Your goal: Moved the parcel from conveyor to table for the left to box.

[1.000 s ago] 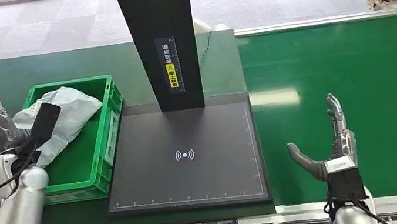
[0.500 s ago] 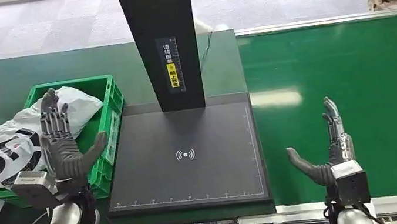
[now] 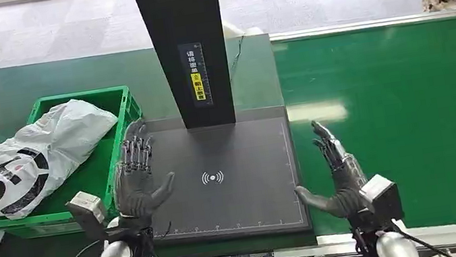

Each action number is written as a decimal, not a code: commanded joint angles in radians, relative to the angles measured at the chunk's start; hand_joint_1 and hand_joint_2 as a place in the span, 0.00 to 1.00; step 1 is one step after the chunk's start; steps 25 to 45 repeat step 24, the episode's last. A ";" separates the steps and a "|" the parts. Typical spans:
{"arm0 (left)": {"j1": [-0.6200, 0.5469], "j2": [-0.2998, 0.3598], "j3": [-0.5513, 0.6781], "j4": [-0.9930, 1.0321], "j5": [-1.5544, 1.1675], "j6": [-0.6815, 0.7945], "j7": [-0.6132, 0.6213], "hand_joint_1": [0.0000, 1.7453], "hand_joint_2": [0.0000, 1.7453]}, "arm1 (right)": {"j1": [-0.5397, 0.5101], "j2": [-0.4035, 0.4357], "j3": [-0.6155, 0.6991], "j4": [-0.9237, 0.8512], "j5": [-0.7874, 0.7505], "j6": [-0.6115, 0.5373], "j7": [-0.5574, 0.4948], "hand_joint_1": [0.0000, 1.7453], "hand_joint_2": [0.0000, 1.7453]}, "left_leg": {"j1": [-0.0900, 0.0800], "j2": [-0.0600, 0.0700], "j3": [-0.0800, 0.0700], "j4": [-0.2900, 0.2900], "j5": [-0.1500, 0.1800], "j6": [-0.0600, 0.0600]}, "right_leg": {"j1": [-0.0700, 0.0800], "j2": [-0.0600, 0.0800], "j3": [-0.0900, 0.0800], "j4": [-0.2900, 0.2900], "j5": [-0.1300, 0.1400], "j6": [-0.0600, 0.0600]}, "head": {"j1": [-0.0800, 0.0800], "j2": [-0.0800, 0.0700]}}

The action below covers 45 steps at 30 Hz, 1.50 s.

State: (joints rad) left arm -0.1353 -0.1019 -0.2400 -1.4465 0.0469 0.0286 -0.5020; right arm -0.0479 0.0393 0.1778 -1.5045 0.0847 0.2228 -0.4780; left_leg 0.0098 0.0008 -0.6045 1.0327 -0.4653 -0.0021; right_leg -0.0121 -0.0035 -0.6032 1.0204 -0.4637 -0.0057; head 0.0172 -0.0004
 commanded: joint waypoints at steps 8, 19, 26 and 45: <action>0.010 0.010 -0.054 0.093 -0.057 -0.111 -0.007 0.00 1.00 | -0.066 -0.028 0.045 0.083 -0.009 0.023 -0.072 0.00 1.00 | 0.000 0.001 0.005 -0.003 0.000 0.000 | 0.000 0.001 0.005 -0.003 0.000 0.000 | 0.000 0.000; 0.018 0.004 -0.044 0.001 -0.091 -0.174 -0.040 0.00 1.00 | -0.118 -0.021 0.051 0.119 -0.022 0.036 -0.076 0.00 1.00 | 0.000 0.001 0.001 0.000 0.000 0.000 | 0.000 0.001 0.001 0.000 0.000 0.000 | 0.000 0.000; 0.017 0.019 -0.058 0.012 -0.111 -0.189 -0.063 0.00 1.00 | -0.111 -0.015 0.032 0.095 -0.025 0.032 -0.074 0.00 1.00 | 0.000 0.001 0.003 -0.002 0.000 0.000 | 0.000 0.001 0.002 -0.001 0.000 0.000 | 0.000 0.000; 0.017 0.019 -0.058 0.012 -0.111 -0.189 -0.063 0.00 1.00 | -0.111 -0.015 0.032 0.095 -0.025 0.032 -0.074 0.00 1.00 | 0.000 0.001 0.003 -0.002 0.000 0.000 | 0.000 0.001 0.002 -0.001 0.000 0.000 | 0.000 0.000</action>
